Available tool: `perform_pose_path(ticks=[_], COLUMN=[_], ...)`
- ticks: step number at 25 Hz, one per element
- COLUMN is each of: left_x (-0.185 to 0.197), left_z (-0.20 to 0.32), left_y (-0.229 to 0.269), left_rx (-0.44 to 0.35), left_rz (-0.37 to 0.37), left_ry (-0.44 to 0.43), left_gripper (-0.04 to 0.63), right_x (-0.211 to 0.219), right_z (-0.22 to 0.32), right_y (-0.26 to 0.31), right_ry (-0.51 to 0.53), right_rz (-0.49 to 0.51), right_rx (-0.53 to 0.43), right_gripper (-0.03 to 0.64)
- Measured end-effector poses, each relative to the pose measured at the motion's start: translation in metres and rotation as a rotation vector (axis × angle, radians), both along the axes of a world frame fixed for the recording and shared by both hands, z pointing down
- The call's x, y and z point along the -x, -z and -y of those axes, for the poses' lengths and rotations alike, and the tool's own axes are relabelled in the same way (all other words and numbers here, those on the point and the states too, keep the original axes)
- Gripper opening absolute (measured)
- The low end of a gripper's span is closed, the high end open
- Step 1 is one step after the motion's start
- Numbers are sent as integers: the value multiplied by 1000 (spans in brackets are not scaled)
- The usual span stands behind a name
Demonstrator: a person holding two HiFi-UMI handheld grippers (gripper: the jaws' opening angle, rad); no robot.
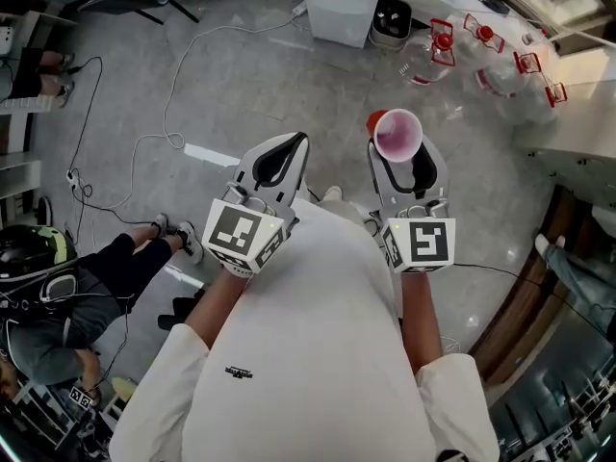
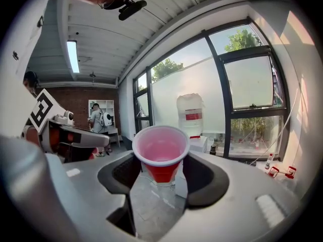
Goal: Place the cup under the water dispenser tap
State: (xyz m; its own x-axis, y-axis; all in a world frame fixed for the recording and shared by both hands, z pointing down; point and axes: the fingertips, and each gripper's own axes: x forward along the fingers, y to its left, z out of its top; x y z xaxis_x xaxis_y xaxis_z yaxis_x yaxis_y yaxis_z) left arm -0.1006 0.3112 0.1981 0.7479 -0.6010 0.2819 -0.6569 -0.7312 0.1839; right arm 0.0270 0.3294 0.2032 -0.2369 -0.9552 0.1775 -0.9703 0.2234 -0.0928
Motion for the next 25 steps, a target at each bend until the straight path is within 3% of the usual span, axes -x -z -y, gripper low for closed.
perform_pose_path(ticks=[9,16,25], left_x=[-17,-27,-37], left_z=[56,142,244], left_y=[-11,-28,-18], left_rx=[17,44,21], left_rz=[-20,-52,-55], left_ry=[3,12,-13], left_gripper=[6,6,6], right_x=[-14,-14,-17], right_z=[60,147,256], right_y=[-16,-26,-19], right_ry=[31,55,91], right_rz=[-2,-20,-68], right_rx=[32,46,40], right_gripper=[273,273,273])
